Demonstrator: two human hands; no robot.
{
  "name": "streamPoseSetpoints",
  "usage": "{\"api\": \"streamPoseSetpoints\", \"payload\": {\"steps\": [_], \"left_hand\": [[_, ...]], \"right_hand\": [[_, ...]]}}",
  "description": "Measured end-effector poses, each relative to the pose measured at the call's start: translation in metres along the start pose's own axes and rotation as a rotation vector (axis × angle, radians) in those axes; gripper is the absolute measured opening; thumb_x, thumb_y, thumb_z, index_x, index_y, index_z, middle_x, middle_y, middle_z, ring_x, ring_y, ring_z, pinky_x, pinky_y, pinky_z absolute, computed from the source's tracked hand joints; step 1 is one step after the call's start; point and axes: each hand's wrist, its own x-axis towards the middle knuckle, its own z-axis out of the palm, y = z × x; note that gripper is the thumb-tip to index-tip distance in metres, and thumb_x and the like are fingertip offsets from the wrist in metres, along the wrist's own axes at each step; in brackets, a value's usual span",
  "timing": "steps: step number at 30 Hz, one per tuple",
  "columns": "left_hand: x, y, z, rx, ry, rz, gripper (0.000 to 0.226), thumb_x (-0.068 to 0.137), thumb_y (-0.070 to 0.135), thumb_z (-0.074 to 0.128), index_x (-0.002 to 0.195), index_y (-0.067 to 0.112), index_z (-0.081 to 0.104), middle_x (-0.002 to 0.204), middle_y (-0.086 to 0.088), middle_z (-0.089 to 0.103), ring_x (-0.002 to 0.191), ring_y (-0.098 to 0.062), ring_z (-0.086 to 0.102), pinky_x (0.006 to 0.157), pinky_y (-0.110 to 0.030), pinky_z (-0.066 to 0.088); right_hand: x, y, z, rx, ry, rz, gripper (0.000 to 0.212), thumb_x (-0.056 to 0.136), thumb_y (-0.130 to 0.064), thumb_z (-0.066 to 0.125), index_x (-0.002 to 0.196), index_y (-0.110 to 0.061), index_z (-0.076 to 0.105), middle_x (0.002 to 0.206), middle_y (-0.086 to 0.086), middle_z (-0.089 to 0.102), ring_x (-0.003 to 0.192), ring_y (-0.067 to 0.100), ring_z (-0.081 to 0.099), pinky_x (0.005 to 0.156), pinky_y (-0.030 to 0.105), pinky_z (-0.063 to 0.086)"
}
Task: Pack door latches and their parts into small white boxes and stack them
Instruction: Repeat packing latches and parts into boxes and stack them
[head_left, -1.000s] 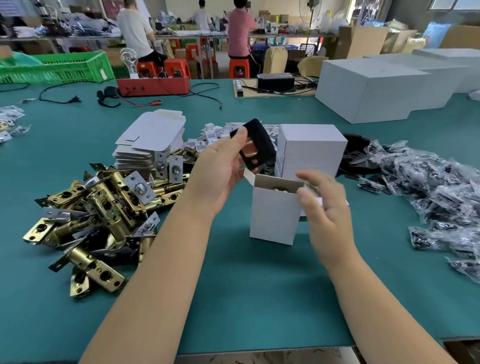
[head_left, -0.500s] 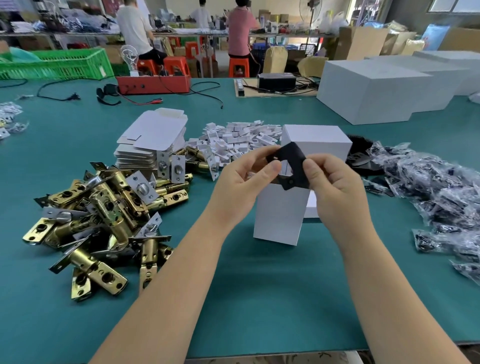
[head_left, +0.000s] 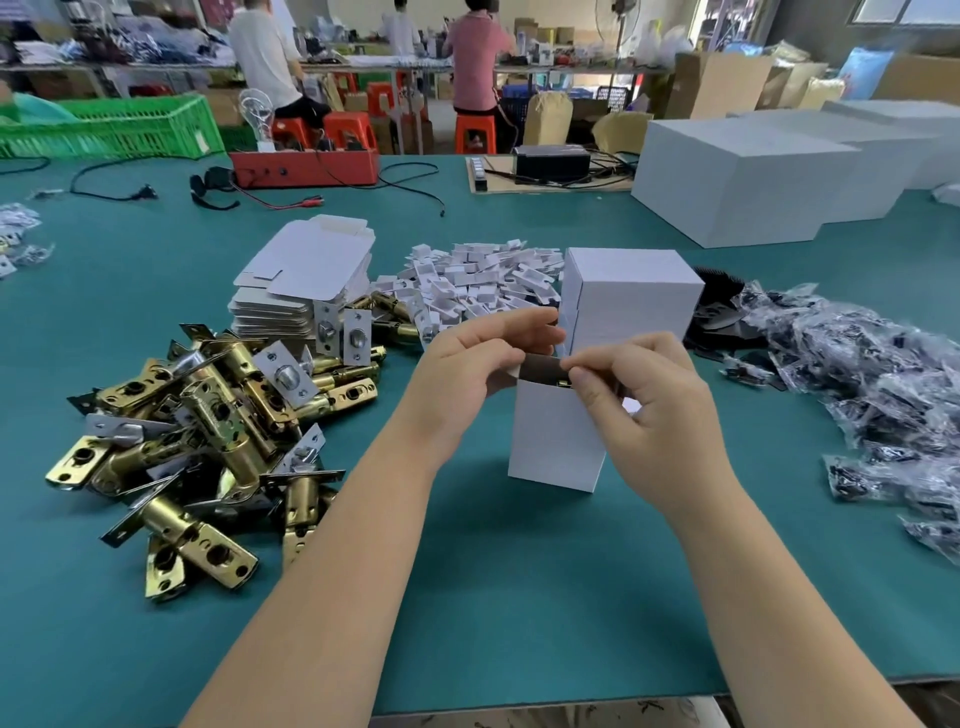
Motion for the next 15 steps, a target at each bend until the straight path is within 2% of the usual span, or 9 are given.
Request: {"api": "streamPoseSetpoints", "payload": {"steps": [2, 4, 6, 8, 10, 12, 14, 15], "left_hand": [[0.0, -0.001, 0.0, -0.015, 0.007, -0.004, 0.045, 0.075, 0.004, 0.045, 0.094, 0.027, 0.079, 0.099, -0.001, 0.075, 0.095, -0.013, 0.068, 0.081, -0.024, 0.053], [0.0, -0.002, 0.002, -0.013, 0.037, -0.002, 0.042, 0.074, 0.006, 0.048, 0.092, 0.029, 0.079, 0.099, 0.002, 0.075, 0.094, -0.01, 0.067, 0.079, -0.022, 0.052], [0.001, -0.006, 0.006, 0.055, 0.09, -0.015, 0.037, 0.072, 0.011, 0.052, 0.092, 0.032, 0.076, 0.101, 0.011, 0.073, 0.096, -0.007, 0.064, 0.082, -0.024, 0.051], [0.0, -0.009, 0.007, 0.133, 0.1, -0.066, 0.031, 0.071, 0.02, 0.055, 0.09, 0.036, 0.073, 0.098, 0.019, 0.071, 0.093, -0.003, 0.062, 0.084, -0.026, 0.049], [-0.001, -0.011, 0.008, 0.176, 0.061, -0.126, 0.027, 0.071, 0.029, 0.053, 0.088, 0.037, 0.072, 0.089, 0.02, 0.069, 0.088, 0.0, 0.062, 0.08, -0.026, 0.047], [-0.001, -0.013, 0.009, 0.198, 0.039, -0.151, 0.027, 0.072, 0.034, 0.05, 0.087, 0.04, 0.071, 0.085, 0.02, 0.069, 0.085, 0.001, 0.061, 0.077, -0.026, 0.046], [-0.002, -0.015, 0.01, 0.2, 0.029, -0.156, 0.028, 0.073, 0.036, 0.046, 0.086, 0.041, 0.07, 0.083, 0.019, 0.069, 0.082, 0.001, 0.062, 0.073, -0.024, 0.046], [-0.003, -0.016, 0.011, 0.189, 0.025, -0.161, 0.028, 0.074, 0.036, 0.045, 0.085, 0.042, 0.07, 0.083, 0.017, 0.069, 0.081, -0.001, 0.063, 0.071, -0.024, 0.046]], "right_hand": [[-0.004, 0.002, 0.002, -0.076, 0.046, -0.062, 0.015, 0.088, -0.015, 0.059, 0.085, -0.009, 0.073, 0.082, -0.015, 0.06, 0.085, 0.015, 0.046, 0.078, 0.023, 0.039], [-0.006, 0.006, -0.001, -0.097, 0.154, -0.037, 0.022, 0.09, -0.021, 0.056, 0.082, -0.007, 0.072, 0.09, 0.001, 0.062, 0.091, 0.016, 0.046, 0.086, 0.02, 0.036], [0.0, 0.016, -0.011, -0.054, 0.248, 0.121, 0.021, 0.088, -0.026, 0.052, 0.086, -0.015, 0.07, 0.095, 0.002, 0.059, 0.096, 0.014, 0.046, 0.089, 0.019, 0.034], [0.014, 0.04, -0.028, -0.049, 0.266, 0.321, 0.016, 0.085, -0.026, 0.05, 0.089, -0.024, 0.065, 0.094, 0.0, 0.061, 0.09, 0.014, 0.05, 0.082, 0.024, 0.036], [0.026, 0.071, -0.044, -0.105, 0.198, 0.506, 0.02, 0.084, -0.018, 0.049, 0.094, -0.024, 0.066, 0.095, 0.003, 0.066, 0.082, 0.015, 0.054, 0.075, 0.027, 0.039], [0.027, 0.104, -0.053, -0.296, 0.068, 0.619, 0.031, 0.086, -0.007, 0.048, 0.111, -0.014, 0.065, 0.11, 0.011, 0.066, 0.099, 0.025, 0.056, 0.087, 0.032, 0.042], [0.018, 0.13, -0.055, -0.489, -0.098, 0.716, 0.047, 0.088, -0.002, 0.044, 0.133, -0.01, 0.052, 0.128, 0.019, 0.058, 0.12, 0.036, 0.046, 0.101, 0.041, 0.038], [0.013, 0.139, -0.052, -0.543, -0.166, 0.766, 0.052, 0.088, -0.002, 0.043, 0.139, -0.01, 0.045, 0.133, 0.021, 0.053, 0.125, 0.039, 0.041, 0.102, 0.042, 0.036]]}}
